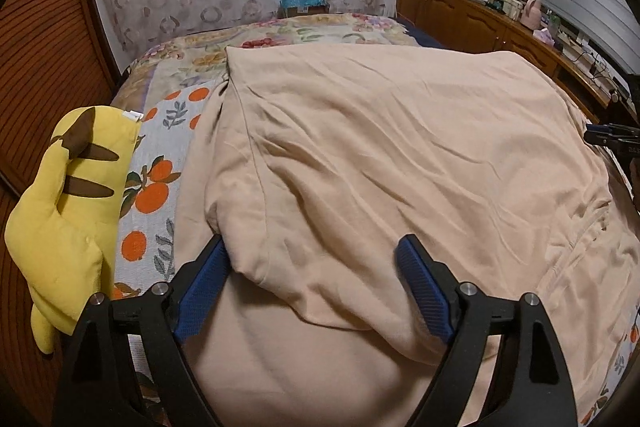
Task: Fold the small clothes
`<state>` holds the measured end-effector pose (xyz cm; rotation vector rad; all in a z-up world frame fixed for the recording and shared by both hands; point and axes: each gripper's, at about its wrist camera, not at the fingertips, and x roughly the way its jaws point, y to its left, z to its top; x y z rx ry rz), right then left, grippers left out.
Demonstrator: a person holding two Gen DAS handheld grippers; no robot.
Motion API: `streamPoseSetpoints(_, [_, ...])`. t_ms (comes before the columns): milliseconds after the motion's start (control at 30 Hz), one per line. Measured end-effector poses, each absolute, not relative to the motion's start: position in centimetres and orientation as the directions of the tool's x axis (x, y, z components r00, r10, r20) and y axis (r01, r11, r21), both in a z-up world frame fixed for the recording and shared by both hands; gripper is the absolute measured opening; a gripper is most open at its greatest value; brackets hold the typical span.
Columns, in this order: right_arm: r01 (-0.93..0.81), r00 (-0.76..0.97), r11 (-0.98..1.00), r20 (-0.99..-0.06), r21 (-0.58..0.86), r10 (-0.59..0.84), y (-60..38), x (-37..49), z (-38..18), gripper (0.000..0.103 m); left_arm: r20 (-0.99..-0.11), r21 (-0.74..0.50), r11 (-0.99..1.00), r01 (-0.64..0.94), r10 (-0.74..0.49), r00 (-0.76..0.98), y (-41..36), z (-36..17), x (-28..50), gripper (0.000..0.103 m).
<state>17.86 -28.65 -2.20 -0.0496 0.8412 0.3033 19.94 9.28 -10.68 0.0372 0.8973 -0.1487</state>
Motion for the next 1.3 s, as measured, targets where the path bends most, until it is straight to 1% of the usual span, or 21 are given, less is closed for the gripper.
streamPoseSetpoints(300, [-0.282, 0.684, 0.959, -0.707, -0.027, 0.181, -27.0, 17.2, -3.7, 0.060, -0.781, -0.031, 0.989, 0.144, -0.114, 0.614, 9.2, -10.6, 19.9, 0.086])
streamPoseSetpoints(767, [-0.281, 0.687, 0.959, -0.705, -0.036, 0.175, -26.5, 17.5, -3.9, 0.060, -0.786, -0.034, 0.988, 0.149, -0.118, 0.607, 9.3, -10.6, 19.9, 0.086])
streamPoseSetpoints(833, [-0.282, 0.687, 0.959, -0.705, -0.036, 0.175, -26.6, 17.5, -3.8, 0.060, -0.785, -0.036, 0.989, 0.145, -0.118, 0.608, 9.4, -10.5, 19.9, 0.078])
streamPoseSetpoints(900, [-0.281, 0.687, 0.959, -0.705, -0.038, 0.174, -26.6, 17.5, -3.9, 0.060, -0.775, -0.060, 0.991, 0.120, -0.122, 0.620, 10.1, -10.2, 19.7, 0.063])
streamPoseSetpoints(933, [-0.280, 0.688, 0.959, -0.705, -0.042, 0.170, -26.5, 17.5, -3.9, 0.059, -0.769, -0.083, 0.990, 0.113, -0.136, 0.625, 10.7, -10.1, 19.7, 0.059])
streamPoseSetpoints(1000, [-0.282, 0.689, 0.958, -0.705, -0.047, 0.168, -26.4, 17.4, -3.7, 0.056, -0.762, -0.124, 0.987, 0.099, -0.159, 0.628, 11.5, -10.1, 19.7, 0.043])
streamPoseSetpoints(1033, [-0.283, 0.690, 0.958, -0.704, -0.047, 0.169, -26.4, 17.3, -3.7, 0.054, -0.764, -0.126, 0.988, 0.090, -0.154, 0.627, 11.7, -10.2, 19.9, 0.040])
streamPoseSetpoints(1067, [-0.284, 0.691, 0.958, -0.703, -0.046, 0.171, -26.4, 17.3, -3.6, 0.050, -0.763, -0.122, 0.989, 0.085, -0.148, 0.630, 11.8, -10.2, 19.9, 0.031])
streamPoseSetpoints(1100, [-0.284, 0.692, 0.958, -0.702, -0.045, 0.172, -26.5, 17.3, -3.6, 0.043, -0.760, -0.122, 0.989, 0.085, -0.148, 0.633, 11.9, -10.1, 20.0, 0.028])
streamPoseSetpoints(1133, [-0.282, 0.693, 0.958, -0.701, -0.046, 0.171, -26.5, 17.3, -3.6, 0.039, -0.757, -0.127, 0.989, 0.080, -0.149, 0.637, 12.0, -10.1, 20.0, 0.020])
streamPoseSetpoints(1167, [-0.282, 0.694, 0.958, -0.700, -0.048, 0.169, -26.5, 17.2, -3.6, 0.028, -0.756, -0.130, 0.989, 0.075, -0.148, 0.638, 12.1, -10.1, 20.1, 0.010])
streamPoseSetpoints(1200, [-0.282, 0.696, 0.958, -0.698, -0.054, 0.166, -26.4, 17.2, -3.5, 0.015, -0.752, -0.133, 0.988, 0.074, -0.149, 0.642, 12.2, -10.0, 20.1, 0.008])
streamPoseSetpoints(1233, [-0.289, 0.694, 0.955, -0.700, -0.059, 0.167, -26.2, 17.1, -3.5, 0.011, -0.745, -0.137, 0.987, 0.079, -0.156, 0.648, 12.2, -9.8, 20.0, 0.007])
streamPoseSetpoints(1300, [-0.295, 0.696, 0.954, -0.698, -0.062, 0.169, -26.0, 16.8, -3.3, 0.007, -0.735, -0.155, 0.982, 0.108, -0.188, 0.652, 11.9, -9.3, 19.7, 0.006])
